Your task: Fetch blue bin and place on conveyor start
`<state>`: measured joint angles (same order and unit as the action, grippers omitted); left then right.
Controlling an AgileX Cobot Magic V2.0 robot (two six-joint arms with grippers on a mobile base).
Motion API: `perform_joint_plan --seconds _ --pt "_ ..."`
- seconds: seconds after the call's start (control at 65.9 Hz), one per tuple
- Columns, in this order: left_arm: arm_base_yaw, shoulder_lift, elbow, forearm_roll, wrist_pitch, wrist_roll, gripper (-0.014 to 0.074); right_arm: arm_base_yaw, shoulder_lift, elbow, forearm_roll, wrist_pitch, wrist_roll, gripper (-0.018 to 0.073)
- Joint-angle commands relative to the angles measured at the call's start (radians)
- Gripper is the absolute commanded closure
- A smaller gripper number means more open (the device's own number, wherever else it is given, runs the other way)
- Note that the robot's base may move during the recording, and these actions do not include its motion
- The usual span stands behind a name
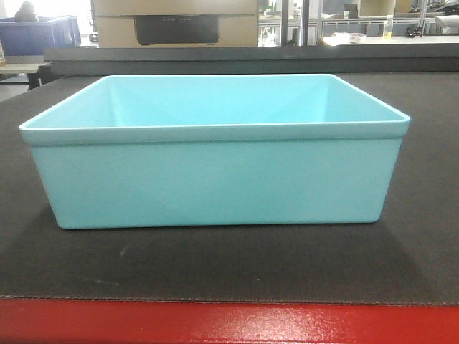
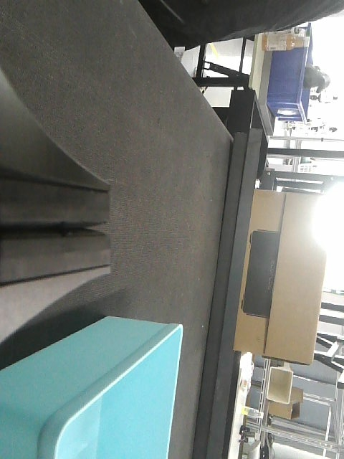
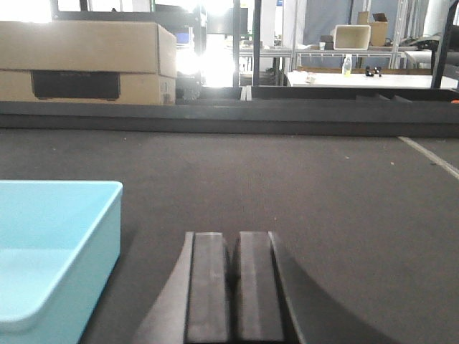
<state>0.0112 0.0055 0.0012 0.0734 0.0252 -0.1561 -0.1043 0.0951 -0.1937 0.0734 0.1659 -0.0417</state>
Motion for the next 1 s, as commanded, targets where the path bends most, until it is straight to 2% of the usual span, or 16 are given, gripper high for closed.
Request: perform_joint_plan --seconds 0.0,0.167,0.213,0.258,0.987 --pt "0.006 -0.006 -0.001 -0.005 -0.019 -0.001 0.0707 -0.007 -0.038 0.066 0.010 -0.073 -0.015 0.0721" --pt "0.006 -0.006 -0.001 -0.005 -0.019 -0.001 0.0707 -0.007 -0.095 0.194 0.011 -0.125 -0.015 0.0721" --pt "0.006 -0.006 -0.001 -0.005 -0.019 -0.001 0.0707 -0.007 -0.095 0.194 0.013 -0.157 -0.013 0.0721" --pt "0.006 -0.006 -0.001 -0.005 -0.019 -0.001 0.0707 -0.007 -0.095 0.194 0.013 -0.122 -0.013 0.0721" --pt "0.006 -0.006 -0.001 -0.005 -0.019 -0.001 0.0707 -0.007 -0.095 0.194 0.013 -0.126 -0.013 0.0721"
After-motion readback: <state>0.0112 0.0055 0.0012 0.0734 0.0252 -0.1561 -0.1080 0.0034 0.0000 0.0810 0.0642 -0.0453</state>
